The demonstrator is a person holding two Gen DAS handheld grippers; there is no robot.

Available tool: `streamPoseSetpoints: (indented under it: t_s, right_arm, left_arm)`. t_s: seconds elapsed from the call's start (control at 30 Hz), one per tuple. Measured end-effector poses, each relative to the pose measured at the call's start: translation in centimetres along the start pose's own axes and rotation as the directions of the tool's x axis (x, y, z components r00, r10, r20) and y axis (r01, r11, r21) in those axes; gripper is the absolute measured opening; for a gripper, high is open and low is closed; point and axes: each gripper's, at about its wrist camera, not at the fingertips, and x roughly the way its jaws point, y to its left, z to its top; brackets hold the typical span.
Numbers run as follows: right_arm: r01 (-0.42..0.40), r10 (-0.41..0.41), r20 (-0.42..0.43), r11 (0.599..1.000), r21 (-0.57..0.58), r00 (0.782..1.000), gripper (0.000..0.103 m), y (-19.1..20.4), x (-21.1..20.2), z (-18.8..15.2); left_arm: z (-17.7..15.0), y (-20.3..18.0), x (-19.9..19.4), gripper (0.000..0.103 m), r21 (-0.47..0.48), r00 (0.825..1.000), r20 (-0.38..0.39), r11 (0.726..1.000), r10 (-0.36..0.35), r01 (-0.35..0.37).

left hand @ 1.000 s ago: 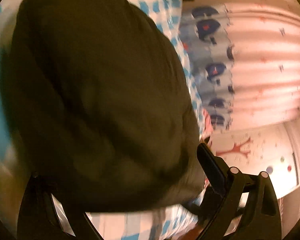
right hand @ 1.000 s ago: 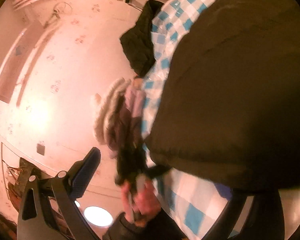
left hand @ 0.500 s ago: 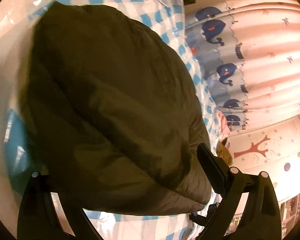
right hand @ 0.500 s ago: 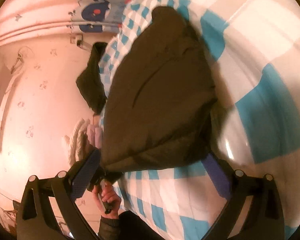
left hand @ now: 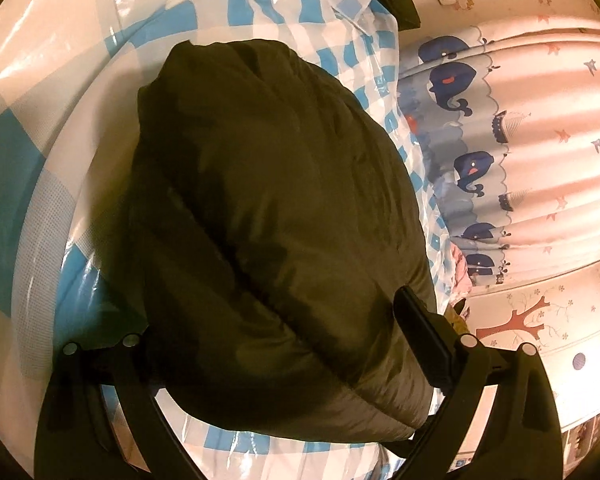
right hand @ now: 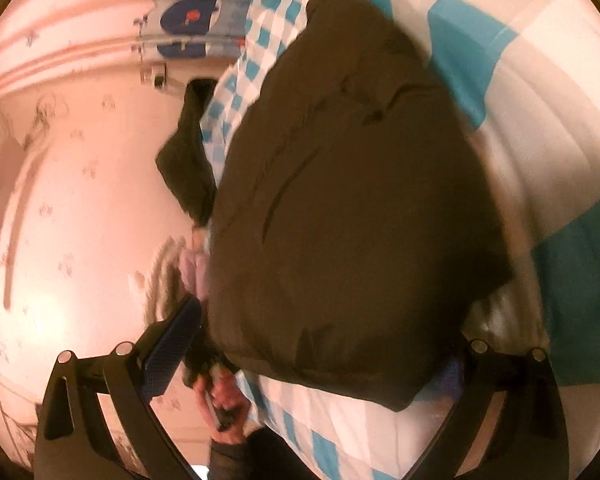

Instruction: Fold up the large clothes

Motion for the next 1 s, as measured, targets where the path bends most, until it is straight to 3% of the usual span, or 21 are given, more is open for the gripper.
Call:
streamPoseSetpoints:
  t_s: [0.1, 0.17, 0.2, 0.23, 0.33, 0.43, 0.5, 0.6, 0.7, 0.87, 1.0]
  right_arm:
    - [-0.059, 0.057, 0.05, 0.998, 0.033, 0.997, 0.093, -0.7, -0.7, 0.0]
    - [-0.077, 0.072, 0.075, 0.995, 0.062, 0.995, 0.07, -1.7, -1.3, 0.1]
    - [-0.086, 0.079, 0.081, 0.993, 0.084, 0.994, 0.042, -2.2, -1.2, 0.1]
    - [-0.097, 0.09, 0.08, 0.991, 0.093, 0.993, 0.038, -2.4, -1.1, 0.1]
    - [-0.052, 0.05, 0.088, 0.998, 0.02, 0.995, 0.032, -0.9, -0.9, 0.0]
    - [-0.022, 0.029, 0.122, 0.998, -0.06, 0.992, 0.029, 0.8, -1.3, -0.1]
    - [-0.025, 0.036, 0.131, 0.996, -0.091, 0.991, 0.028, 1.4, -1.7, -0.2]
    - [-0.04, 0.057, 0.141, 0.992, -0.119, 0.988, 0.027, 2.1, -2.7, -0.4]
    - [-0.054, 0.074, 0.148, 0.989, -0.135, 0.986, 0.026, 2.4, -4.1, -0.8]
    - [-0.019, 0.044, 0.123, 0.981, -0.195, 0.991, 0.026, 2.9, -7.8, -3.3]
    - [0.032, -0.007, 0.106, 0.97, -0.239, 0.994, 0.026, 2.8, -11.5, -6.5]
  left_arm:
    - [0.1, -0.3, 0.4, 0.091, -0.007, 1.0, 0.0, 1.0, -0.007, 0.007]
    - [0.1, -0.2, 0.5, 0.091, -0.009, 1.0, -0.001, 1.0, -0.009, 0.009]
    - [0.2, -0.1, 0.6, 0.091, -0.011, 1.0, -0.002, 1.0, -0.009, 0.009]
    - [0.2, -0.1, 0.6, 0.09, -0.012, 1.0, -0.004, 1.0, -0.009, 0.009]
    - [0.0, -0.2, 0.7, 0.089, 0.002, 1.0, -0.002, 1.0, 0.008, -0.008]
    - [-0.2, -0.4, 0.7, 0.067, 0.035, 1.0, -0.008, 0.999, 0.023, -0.023]
    - [-0.4, -1.1, 0.5, 0.045, 0.087, 1.0, -0.004, 0.996, 0.022, -0.021]
    - [-1.1, -2.2, 0.1, 0.032, 0.169, 1.0, 0.001, 0.985, 0.021, -0.02]
    - [-2.0, -2.7, -0.3, 0.026, 0.212, 1.0, -0.015, 0.977, -0.002, 0.005]
    - [-5.2, -3.1, -3.0, 0.024, 0.261, 0.998, -0.049, 0.964, -0.033, 0.045]
    - [-9.9, -2.9, -6.0, 0.024, 0.305, 0.995, -0.086, 0.949, -0.05, 0.074]
